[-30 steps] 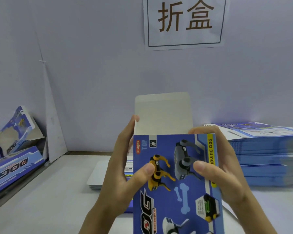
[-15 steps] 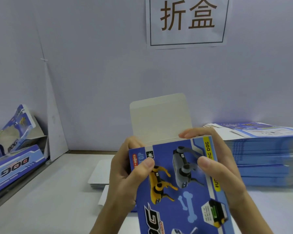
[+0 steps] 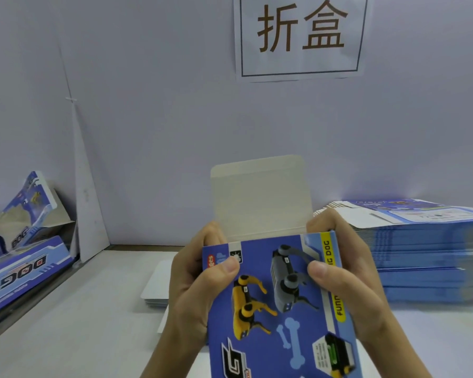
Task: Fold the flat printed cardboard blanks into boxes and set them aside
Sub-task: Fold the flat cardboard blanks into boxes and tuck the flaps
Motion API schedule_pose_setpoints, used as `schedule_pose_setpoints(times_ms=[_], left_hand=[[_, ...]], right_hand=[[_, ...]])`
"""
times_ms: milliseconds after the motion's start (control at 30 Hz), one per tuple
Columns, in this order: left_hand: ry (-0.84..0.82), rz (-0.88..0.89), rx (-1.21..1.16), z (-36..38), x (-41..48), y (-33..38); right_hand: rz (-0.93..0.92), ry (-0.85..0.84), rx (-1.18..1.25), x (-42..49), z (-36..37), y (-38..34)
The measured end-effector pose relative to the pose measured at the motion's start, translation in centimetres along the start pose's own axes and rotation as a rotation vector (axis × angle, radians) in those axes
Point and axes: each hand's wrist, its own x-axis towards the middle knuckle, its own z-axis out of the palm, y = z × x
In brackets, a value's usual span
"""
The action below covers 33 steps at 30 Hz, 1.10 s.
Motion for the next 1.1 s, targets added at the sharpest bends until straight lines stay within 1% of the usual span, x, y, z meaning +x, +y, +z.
schedule_pose_setpoints(times_ms=[67,133,233,267,300,367,400,433,467,500,533,600,633,700,767,800,833,900,933,1000,1067,1100], left_hand=[[0.006,0.019,0.055,0.1,0.1,0.1],[0.044,0.052,0.205,0.0,0.5,0.4],[0.109,0.088,0.515,-0.5,1.2,1.2],[0.088,0.089,0.583,-0.6,1.3,1.6],[0.031,0.07,0.629,-0.6,1.2,1.9],[-0.105,0.032,0.801,-0.2,0.8,2.1],[-0.15,0.031,0.903,0.1,0.6,1.8],[-0.167,0.033,0.981,0.4,0.3,1.4],[-0.159,0.024,1.028,0.8,0.1,0.9],[-0.123,0.005,1.036,1.0,0.0,0.5],[-0.089,-0.009,1.038,0.9,0.1,0.1],[-0.072,0.029,1.074,0.1,0.4,-0.2],[-0.086,0.066,1.089,-0.5,0.6,-0.3],[-0.146,0.147,1.112,-1.5,1.0,-0.4],[-0.194,0.308,1.189,-1.8,1.2,-0.6],[-0.196,0.407,1.233,-1.9,1.3,-0.8],[-0.195,0.493,1.247,-2.0,1.6,-0.9],[-0.199,0.596,1.218,-2.2,2.0,-1.0],[-0.205,0.637,1.205,-2.3,2.1,-1.1],[-0.195,0.676,1.197,-2.5,1.8,-1.5],[-0.188,0.657,1.192,-2.3,1.2,-2.1],[-0.2,0.648,1.194,-2.2,1.0,-2.4]], right_hand=[[-0.031,0.008,-0.021,0.0,-0.1,-0.1],[-0.144,0.091,-0.196,0.2,0.0,-0.2],[-0.335,0.369,-0.454,0.8,0.2,-0.4],[-0.382,0.457,-0.478,1.0,0.3,-0.3],[-0.392,0.511,-0.455,1.1,0.5,-0.3],[-0.368,0.534,-0.415,1.1,1.1,-0.1],[-0.357,0.516,-0.449,1.0,1.4,0.0],[-0.352,0.458,-0.47,0.8,1.7,0.2],[-0.348,0.379,-0.43,0.7,2.2,0.3],[-0.329,0.324,-0.326,0.6,2.5,0.3],[-0.29,0.315,-0.168,0.7,2.6,0.1],[-0.171,0.388,0.118,0.9,1.7,-0.3],[-0.106,0.426,0.171,1.1,1.0,-0.6],[-0.039,0.418,0.122,1.3,-0.2,-1.4],[-0.04,0.402,0.057,1.2,-0.6,-1.6],[-0.056,0.434,0.068,1.2,-0.6,-1.7],[-0.054,0.485,0.129,1.2,-0.6,-1.8],[0.033,0.544,0.314,1.2,-1.3,-1.6],[0.119,0.534,0.38,1.3,-1.5,-1.5],[0.4,0.459,0.412,1.4,-1.6,-1.5],[0.68,0.33,0.353,1.3,-1.6,-1.1],[0.76,0.283,0.321,1.3,-1.6,-0.8]])
